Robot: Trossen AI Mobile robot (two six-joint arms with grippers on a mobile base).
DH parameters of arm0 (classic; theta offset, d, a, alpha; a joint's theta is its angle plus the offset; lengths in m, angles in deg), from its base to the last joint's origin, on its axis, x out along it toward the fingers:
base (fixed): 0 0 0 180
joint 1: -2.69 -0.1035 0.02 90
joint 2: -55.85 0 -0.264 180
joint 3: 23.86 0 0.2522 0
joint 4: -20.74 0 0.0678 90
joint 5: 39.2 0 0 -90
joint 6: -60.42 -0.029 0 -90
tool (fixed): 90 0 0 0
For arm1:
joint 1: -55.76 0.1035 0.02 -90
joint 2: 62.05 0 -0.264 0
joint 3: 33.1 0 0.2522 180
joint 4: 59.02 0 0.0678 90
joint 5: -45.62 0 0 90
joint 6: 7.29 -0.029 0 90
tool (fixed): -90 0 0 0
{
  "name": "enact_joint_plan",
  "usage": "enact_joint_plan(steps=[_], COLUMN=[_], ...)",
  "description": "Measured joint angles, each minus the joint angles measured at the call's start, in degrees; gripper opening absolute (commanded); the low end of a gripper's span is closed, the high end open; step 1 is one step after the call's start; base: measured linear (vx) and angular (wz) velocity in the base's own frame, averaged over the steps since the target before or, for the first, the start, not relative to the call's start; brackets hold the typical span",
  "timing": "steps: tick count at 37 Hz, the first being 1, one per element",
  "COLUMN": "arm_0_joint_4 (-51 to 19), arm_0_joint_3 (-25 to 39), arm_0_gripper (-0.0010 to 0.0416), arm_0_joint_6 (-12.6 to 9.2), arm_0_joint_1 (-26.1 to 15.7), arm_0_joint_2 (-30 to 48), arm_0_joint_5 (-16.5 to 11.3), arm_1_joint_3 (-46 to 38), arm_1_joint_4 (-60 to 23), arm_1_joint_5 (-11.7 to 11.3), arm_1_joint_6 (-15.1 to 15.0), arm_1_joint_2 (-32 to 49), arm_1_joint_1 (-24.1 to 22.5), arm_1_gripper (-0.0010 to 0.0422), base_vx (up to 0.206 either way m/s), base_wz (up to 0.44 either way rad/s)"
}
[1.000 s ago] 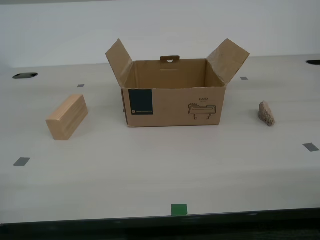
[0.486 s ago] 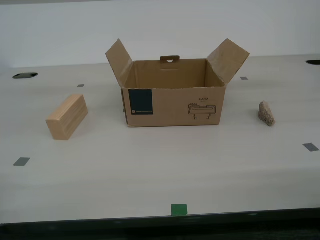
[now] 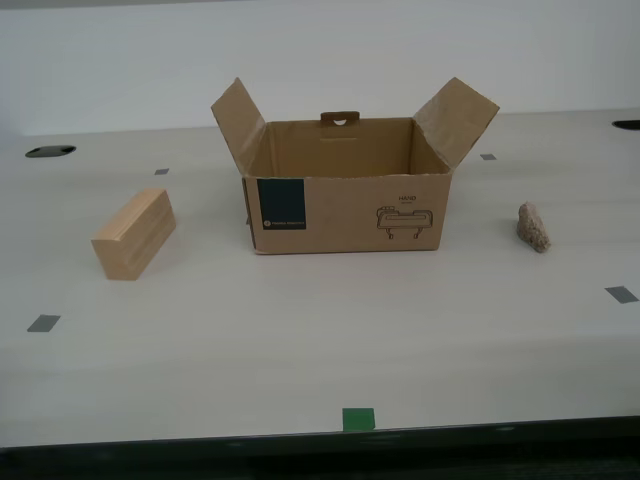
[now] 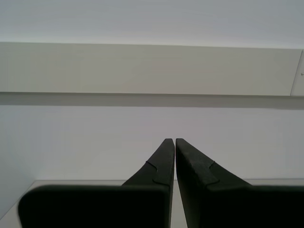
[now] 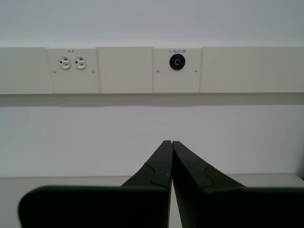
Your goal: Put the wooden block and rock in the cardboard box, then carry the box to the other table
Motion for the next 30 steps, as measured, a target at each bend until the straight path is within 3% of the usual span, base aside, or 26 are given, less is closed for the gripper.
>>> enact_joint_plan(steps=[30], arm_0_joint_4=[0.0], arm_0_joint_3=[0.0], arm_0_gripper=[0.0], arm_0_joint_6=[0.0], arm_0_joint_1=[0.0], arm_0_joint_2=[0.0], arm_0_joint_5=[0.0], arm_1_joint_3=[0.0], arm_1_joint_4=[0.0], arm_1_joint_5=[0.0], arm_1_joint_6=[0.0], arm_1_joint_2=[0.0], arm_1_joint_1=[0.0], arm_1_gripper=[0.0], base_vx=[0.0], base_wz=[0.0])
